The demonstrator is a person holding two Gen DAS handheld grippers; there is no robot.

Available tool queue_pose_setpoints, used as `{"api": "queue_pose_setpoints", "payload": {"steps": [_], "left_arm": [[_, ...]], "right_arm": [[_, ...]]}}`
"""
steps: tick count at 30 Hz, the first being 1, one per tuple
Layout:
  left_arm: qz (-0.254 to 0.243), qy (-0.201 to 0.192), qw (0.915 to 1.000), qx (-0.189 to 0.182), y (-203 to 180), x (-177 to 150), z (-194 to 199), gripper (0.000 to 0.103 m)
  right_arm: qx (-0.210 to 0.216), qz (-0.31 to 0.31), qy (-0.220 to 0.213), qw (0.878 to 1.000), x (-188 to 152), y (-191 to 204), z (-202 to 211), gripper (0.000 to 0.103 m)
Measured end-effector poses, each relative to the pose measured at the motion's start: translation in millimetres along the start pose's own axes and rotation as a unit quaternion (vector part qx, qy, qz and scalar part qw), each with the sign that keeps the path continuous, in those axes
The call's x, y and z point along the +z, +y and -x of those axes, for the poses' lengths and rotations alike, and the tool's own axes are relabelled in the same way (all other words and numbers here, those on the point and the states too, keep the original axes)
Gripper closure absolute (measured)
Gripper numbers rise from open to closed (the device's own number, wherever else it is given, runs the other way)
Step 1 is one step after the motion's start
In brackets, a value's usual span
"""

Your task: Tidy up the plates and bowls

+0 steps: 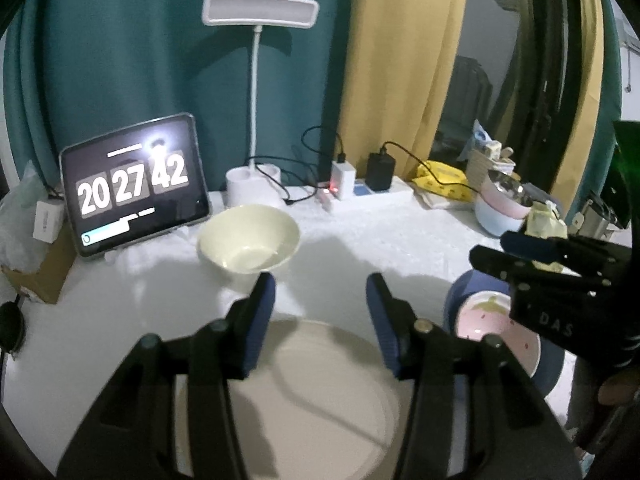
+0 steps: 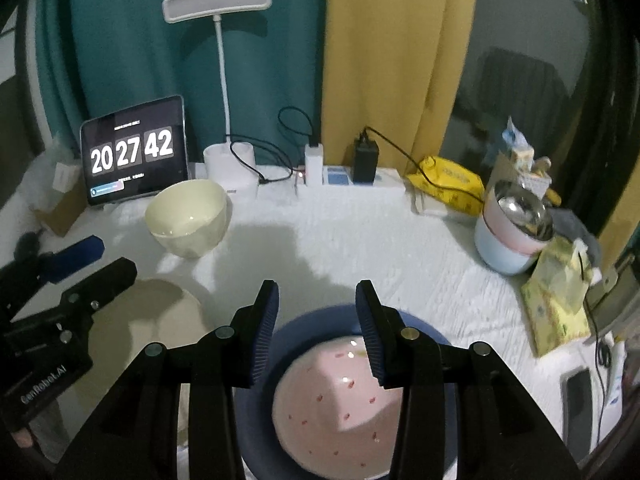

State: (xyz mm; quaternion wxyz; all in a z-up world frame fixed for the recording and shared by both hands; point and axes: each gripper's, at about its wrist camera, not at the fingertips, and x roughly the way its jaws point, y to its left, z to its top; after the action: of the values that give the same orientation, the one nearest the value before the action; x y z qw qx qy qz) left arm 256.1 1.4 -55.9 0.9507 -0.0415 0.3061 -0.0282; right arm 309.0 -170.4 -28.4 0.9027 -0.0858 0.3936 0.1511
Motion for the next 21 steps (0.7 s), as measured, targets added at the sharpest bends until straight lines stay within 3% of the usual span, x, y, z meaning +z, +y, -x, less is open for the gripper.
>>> {"api": "queue_pose_setpoints", "payload": {"steps": [10,17,21], "left_arm": [[-0.005,-0.015,0.9999,0.003,36,17,-3,0.053],[-0.004,-0.024,0.9992,0.033,69,30,-18,0.053],[-0.003,-0.011,0.9993,0.036,84,33,-36,0.053]], "right_arm": [[0.005,0.022,0.009,1.0,26,29,-20,0.061],[0.023,0.03,0.009,0.999,50,48,-41,0.061],[0.04,0.016,0.015,0.999,61,53,-58,0.061]]}}
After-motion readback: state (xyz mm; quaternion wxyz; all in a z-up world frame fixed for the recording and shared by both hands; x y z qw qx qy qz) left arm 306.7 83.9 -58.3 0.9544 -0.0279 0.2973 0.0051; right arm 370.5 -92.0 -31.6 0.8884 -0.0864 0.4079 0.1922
